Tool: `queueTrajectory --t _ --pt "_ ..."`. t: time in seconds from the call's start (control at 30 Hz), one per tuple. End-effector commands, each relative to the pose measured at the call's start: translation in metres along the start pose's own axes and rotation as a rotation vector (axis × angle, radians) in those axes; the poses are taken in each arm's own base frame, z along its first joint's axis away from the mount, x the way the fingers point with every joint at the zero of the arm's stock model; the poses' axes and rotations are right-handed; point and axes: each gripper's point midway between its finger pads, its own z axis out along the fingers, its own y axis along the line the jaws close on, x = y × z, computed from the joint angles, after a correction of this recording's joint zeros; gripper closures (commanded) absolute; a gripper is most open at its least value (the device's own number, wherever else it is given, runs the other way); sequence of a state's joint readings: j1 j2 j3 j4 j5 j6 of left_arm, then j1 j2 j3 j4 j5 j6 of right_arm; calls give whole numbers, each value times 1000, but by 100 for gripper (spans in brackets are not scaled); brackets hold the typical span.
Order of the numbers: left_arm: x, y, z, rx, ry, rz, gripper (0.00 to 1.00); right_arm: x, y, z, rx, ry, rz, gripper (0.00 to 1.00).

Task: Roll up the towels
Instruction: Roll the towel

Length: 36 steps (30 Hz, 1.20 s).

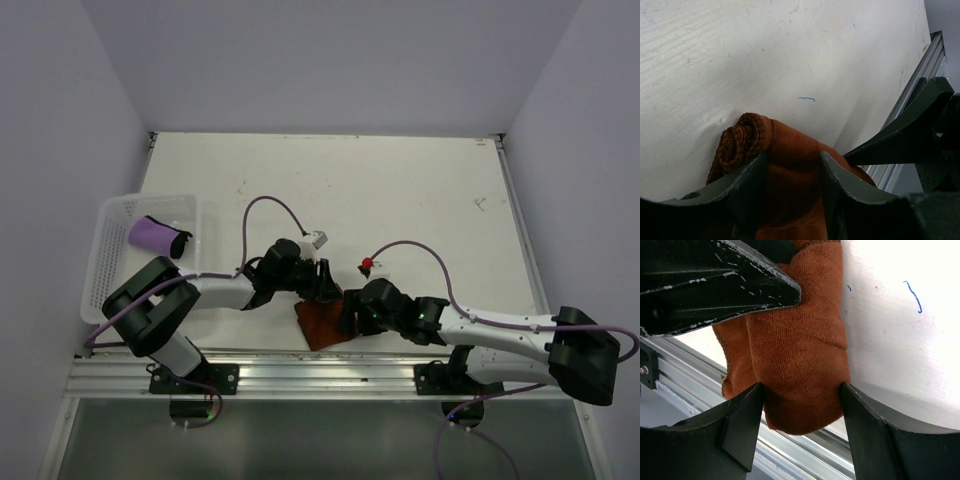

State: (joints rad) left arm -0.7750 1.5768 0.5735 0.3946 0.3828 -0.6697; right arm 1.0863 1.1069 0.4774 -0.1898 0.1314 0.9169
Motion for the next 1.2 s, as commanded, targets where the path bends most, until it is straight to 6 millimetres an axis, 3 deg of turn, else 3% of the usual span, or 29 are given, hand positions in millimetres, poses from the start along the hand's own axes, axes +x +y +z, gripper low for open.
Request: queueTrajectory --t 0.0,0.13,0.37,0.53,0.6,0.63,0.7,0.73,0.97,1.17 --pt "36 39 -9 -161 93 -17 49 6 5 6 -40 15 28 34" --pt "37 41 -13 -170 88 -21 50 17 -2 15 -23 51 25 35" --pt "28 42 -21 -204 37 -13 50 14 -1 17 16 47 -39 44" --pt "25 45 -23 -225 27 -18 50 6 15 10 23 15 -117 68" --pt "24 45 -24 -235 22 -22 50 2 11 5 83 -12 -164 82" --pt "20 45 -23 -242 12 -31 50 0 24 0 69 -27 -205 86" --pt "16 49 -25 -273 5 -41 50 -3 17 -5 138 -49 -256 94" --pt "10 48 -25 -279 -8 -50 50 -4 24 -6 143 -53 -287 97" --pt "-16 52 -39 -337 -83 -107 49 -2 8 -12 335 -88 -449 100" --pt "-47 47 -56 -345 -168 -111 49 2 5 -8 457 -115 -568 100"
